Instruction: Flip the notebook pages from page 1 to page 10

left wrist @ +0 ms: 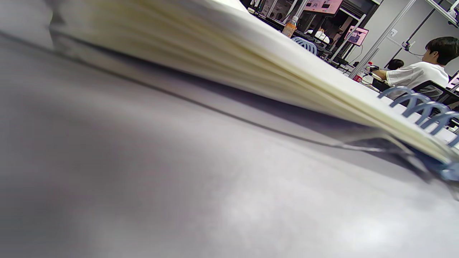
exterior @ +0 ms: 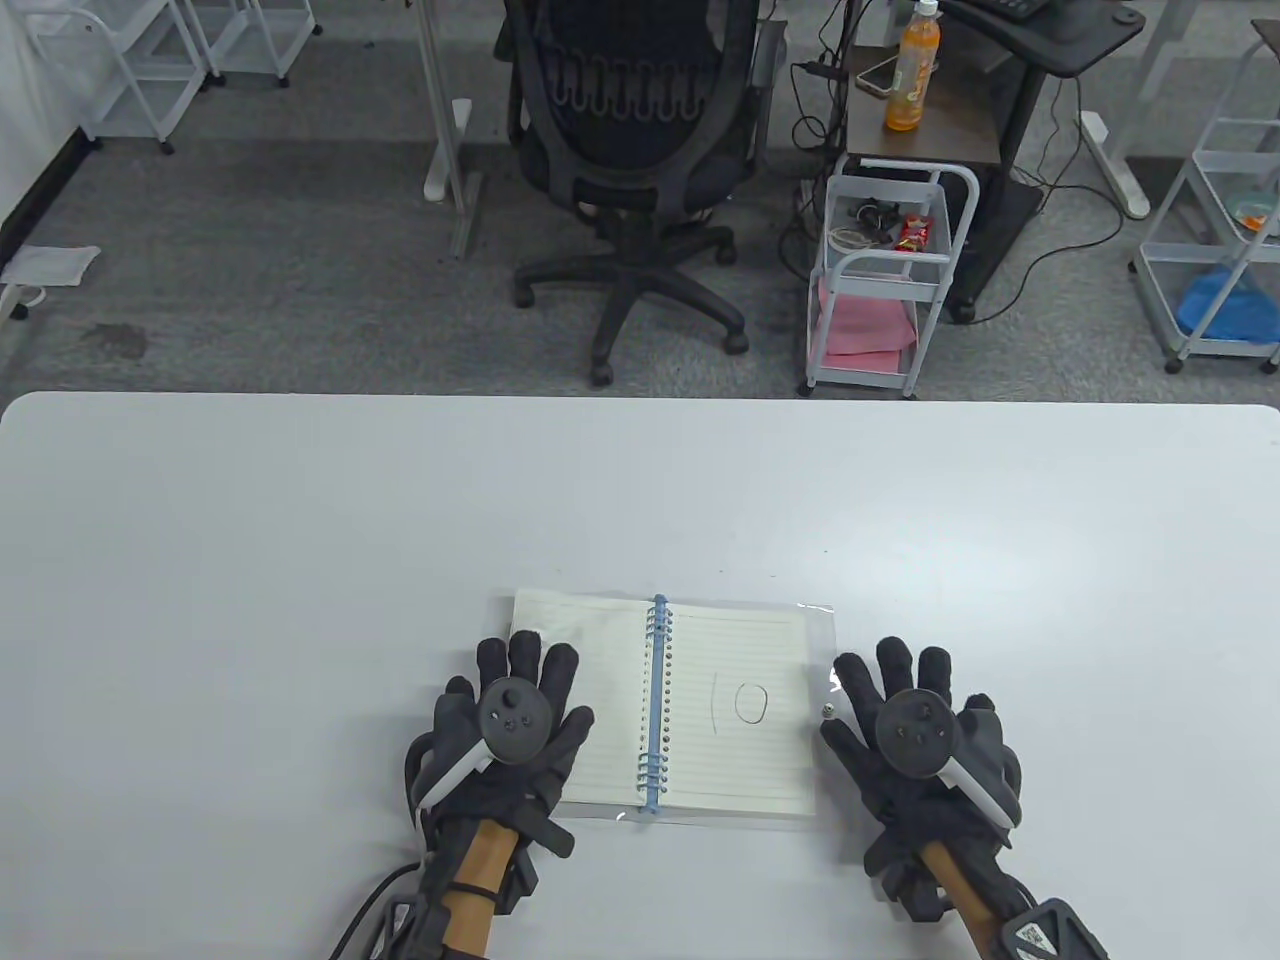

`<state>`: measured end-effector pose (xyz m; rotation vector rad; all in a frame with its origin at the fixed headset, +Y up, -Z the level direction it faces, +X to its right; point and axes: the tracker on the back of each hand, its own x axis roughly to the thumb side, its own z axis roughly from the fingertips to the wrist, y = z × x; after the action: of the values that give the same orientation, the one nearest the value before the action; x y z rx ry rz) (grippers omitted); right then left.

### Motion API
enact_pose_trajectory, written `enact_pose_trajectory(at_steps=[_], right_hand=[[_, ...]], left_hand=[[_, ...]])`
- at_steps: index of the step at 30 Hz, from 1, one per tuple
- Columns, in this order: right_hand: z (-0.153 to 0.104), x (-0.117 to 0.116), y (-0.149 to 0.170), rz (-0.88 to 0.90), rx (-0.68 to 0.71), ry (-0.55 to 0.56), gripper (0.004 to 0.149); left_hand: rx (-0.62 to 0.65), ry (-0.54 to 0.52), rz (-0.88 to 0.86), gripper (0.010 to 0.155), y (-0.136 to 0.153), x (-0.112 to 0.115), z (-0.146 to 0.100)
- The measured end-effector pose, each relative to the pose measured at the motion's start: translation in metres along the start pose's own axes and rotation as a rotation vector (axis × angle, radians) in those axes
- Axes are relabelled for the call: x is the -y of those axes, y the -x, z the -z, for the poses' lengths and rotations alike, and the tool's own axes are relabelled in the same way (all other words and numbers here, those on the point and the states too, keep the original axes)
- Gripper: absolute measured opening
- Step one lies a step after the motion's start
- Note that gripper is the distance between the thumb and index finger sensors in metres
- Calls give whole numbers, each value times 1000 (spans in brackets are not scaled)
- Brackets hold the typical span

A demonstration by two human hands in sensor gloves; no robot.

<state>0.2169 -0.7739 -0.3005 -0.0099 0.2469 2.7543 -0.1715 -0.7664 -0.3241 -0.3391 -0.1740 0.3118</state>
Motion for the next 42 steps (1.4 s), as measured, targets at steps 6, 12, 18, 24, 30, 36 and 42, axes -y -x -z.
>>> enact_pose_trajectory(at_steps=[6, 12, 18, 24, 30, 36, 42], right_hand=[[0, 0, 0, 0, -3, 2, 62], [0, 0, 0, 0, -2, 1, 62], [0, -1, 0, 0, -5, -1, 62], [0, -1, 0, -2, -4, -2, 62], [1, -1, 0, 0, -6, -1, 62], [1, -2, 0, -2, -8, -5, 62], [1, -2, 0, -5, -8, -8, 62]], left_hand=[[-3, 0, 5, 69, 0, 0, 0], [-4, -3, 6, 69, 0, -1, 0], [-3, -2, 7, 69, 0, 0, 0], [-5, 0, 4, 69, 0, 0, 0], [-5, -2, 8, 69, 0, 0, 0], [-5, -1, 8, 69, 0, 0, 0], [-5, -1, 6, 69, 0, 0, 0]])
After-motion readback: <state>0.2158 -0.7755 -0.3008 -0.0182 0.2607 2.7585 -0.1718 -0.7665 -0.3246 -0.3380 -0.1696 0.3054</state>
